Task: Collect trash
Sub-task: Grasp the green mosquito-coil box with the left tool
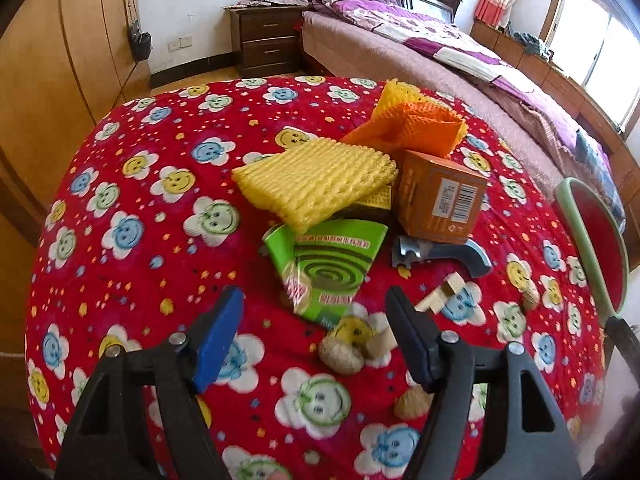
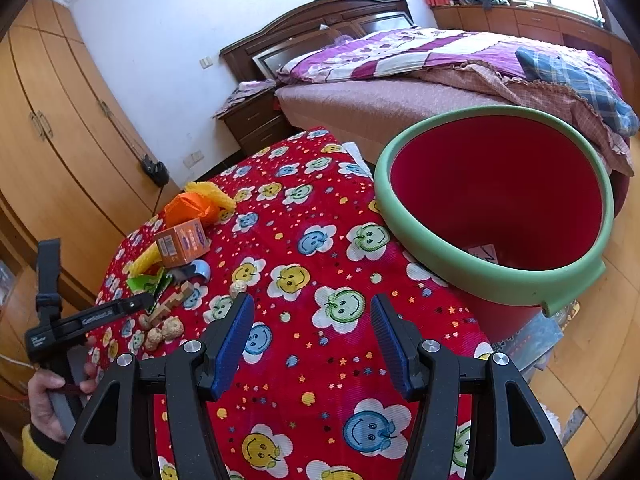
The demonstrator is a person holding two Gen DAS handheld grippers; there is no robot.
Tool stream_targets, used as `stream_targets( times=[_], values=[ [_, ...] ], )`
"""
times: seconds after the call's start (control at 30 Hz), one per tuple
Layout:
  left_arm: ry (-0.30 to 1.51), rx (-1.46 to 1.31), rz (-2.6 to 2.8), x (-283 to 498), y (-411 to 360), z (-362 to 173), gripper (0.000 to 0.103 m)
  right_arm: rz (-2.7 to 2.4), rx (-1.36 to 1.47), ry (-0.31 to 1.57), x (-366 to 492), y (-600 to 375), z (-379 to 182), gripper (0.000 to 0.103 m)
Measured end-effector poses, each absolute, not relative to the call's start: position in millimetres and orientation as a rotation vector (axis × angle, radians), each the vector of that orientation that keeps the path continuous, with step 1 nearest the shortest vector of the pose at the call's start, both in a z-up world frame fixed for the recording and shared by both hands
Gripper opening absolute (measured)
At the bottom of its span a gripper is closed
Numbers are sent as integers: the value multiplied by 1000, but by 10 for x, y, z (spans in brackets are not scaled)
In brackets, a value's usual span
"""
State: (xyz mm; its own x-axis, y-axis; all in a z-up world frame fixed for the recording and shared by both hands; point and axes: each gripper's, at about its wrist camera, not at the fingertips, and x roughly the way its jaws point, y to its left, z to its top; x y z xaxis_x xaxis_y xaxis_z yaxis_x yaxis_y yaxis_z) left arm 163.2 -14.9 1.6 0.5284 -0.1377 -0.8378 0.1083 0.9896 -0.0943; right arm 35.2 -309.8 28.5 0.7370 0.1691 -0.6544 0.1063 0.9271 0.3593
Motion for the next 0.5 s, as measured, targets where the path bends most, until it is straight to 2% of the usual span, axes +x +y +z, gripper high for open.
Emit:
stream_targets(
  times=[0.33,0.43,0.5],
  values=[
    [993,-19,-112,1835,-197,-80,73,37,387,762,393,-3082,236,62],
    [981,3,-95,1847,-231,-86,68,41,385,770,415,-3066,218,62],
    [970,16,-107,1845,-258,-83,58,44,385,775,425,-3048,208,62]
  ],
)
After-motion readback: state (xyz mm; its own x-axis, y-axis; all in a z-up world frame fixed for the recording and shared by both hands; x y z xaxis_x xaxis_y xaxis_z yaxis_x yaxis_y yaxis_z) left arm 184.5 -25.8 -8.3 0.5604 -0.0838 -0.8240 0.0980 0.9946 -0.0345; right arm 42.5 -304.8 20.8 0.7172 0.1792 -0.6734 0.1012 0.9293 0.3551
